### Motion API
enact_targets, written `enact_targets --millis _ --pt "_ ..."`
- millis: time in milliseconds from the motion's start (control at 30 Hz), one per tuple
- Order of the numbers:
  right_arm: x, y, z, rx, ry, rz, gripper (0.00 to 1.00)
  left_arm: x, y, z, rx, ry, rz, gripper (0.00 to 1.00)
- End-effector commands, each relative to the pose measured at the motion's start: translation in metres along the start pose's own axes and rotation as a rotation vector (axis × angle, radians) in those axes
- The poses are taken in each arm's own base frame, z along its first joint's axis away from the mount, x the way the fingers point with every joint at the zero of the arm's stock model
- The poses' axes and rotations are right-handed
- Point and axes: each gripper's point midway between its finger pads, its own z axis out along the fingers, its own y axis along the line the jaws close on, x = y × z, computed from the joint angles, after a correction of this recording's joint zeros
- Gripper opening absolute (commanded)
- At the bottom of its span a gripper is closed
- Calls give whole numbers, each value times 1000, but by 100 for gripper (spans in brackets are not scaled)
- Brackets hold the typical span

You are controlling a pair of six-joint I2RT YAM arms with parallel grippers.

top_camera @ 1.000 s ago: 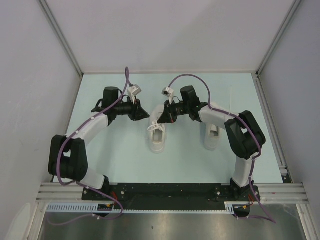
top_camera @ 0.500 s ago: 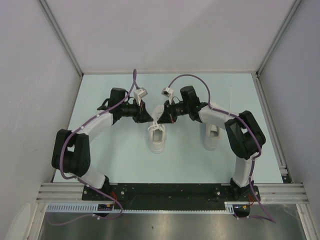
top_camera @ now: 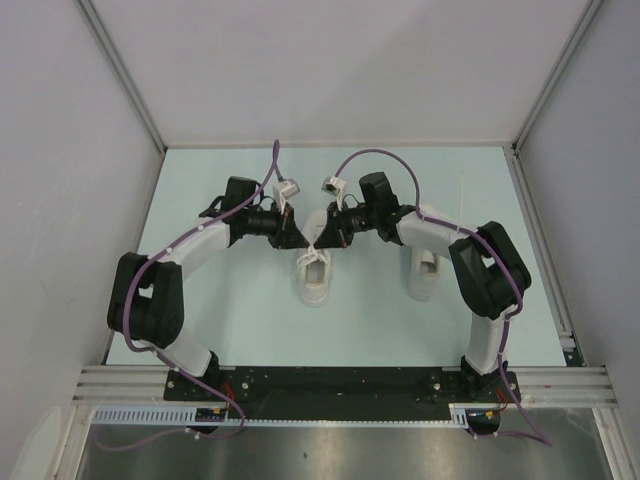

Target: Tie the shoes

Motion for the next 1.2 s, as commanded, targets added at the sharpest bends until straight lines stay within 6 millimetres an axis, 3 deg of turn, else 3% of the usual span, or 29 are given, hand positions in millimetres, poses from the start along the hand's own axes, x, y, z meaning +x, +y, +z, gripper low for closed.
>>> enact_targets --millis 0,200,500,767,1167 --pt "-24 20 -7 -31 -32 -92 0 -9 -10 -6 9 -14 34 10" --pt "-24 21 -7 -34 -31 -95 0 -2 -11 -8 -2 1 25 10" --pt "-23 21 -8 -36 -25 -100 0 3 5 -11 -95 8 -5 15" --pt "-24 23 -6 -39 -30 -112 0 -16 -27 -6 82 -63 9 13" --pt "-26 24 -4 -42 -38 -117 0 -18 -30 -4 113 -62 -1 14"
